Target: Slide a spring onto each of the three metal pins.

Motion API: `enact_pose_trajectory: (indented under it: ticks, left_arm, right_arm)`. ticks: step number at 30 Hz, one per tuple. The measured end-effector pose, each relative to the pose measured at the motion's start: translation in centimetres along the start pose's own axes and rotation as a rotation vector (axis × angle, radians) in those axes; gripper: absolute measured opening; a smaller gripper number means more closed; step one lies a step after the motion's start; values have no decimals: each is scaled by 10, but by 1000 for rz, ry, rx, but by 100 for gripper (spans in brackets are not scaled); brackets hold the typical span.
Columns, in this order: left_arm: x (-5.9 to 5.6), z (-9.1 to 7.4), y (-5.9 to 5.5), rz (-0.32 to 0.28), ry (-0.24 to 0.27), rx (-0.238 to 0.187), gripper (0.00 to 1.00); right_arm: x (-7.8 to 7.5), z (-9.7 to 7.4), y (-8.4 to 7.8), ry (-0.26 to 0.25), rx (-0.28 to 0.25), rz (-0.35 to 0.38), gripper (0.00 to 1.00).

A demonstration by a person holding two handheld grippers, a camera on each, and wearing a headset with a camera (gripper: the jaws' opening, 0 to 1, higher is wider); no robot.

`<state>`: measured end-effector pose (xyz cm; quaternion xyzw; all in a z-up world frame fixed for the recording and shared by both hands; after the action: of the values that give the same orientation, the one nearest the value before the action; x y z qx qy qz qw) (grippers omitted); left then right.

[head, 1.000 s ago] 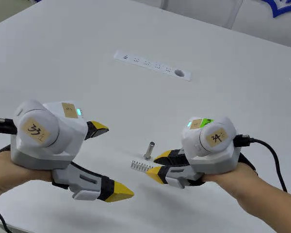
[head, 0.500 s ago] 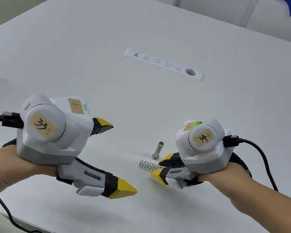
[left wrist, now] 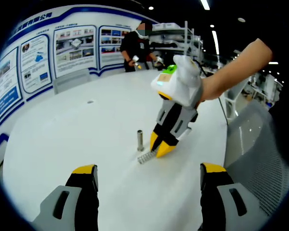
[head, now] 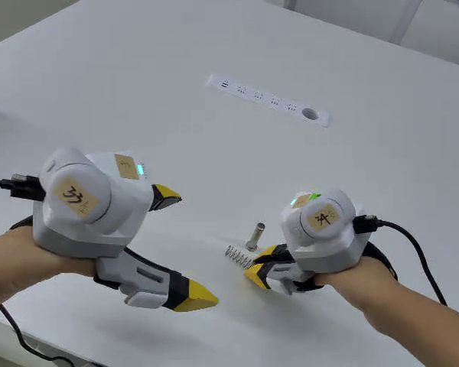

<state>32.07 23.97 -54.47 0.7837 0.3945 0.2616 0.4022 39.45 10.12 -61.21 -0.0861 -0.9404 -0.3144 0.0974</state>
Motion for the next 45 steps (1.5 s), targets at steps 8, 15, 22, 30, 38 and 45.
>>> enact_pose_trajectory:
  ticks: [8,15,22,30,38,45]
  left_arm:
    - [-3,1,5,19,-21,-8,87]
    - [-9,4,14,93,-18,-34,82]
    - [-11,0,31,90,-15,-100,69]
    - [-25,3,39,166,-44,-100,64]
    - [-42,3,49,231,-99,-113,47]
    - [-50,-1,53,252,-160,-118,30]
  right_arm:
    - [14,-11,6,-1,-26,-40,11]
    - [27,-39,16,-3,-61,-82,11]
    - [38,-64,18,-17,-31,-205,11]
    - [63,-87,29,-2,-26,-337,11]
    - [86,-98,35,23,22,-466,11]
    - [93,-102,38,41,2,-491,11]
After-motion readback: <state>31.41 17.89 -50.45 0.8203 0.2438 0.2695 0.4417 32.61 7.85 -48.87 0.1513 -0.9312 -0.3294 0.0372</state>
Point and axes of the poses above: the centre of the closed fingertips' face, and the gripper's own axes: z roughly forward along the fingers, x roughly to its left, y roughly out of its top, the point moved 7 cm from there along -z, roughly backward along the fingers, and after that the axes turned 14 degrees about y, right-handed, at the moved point
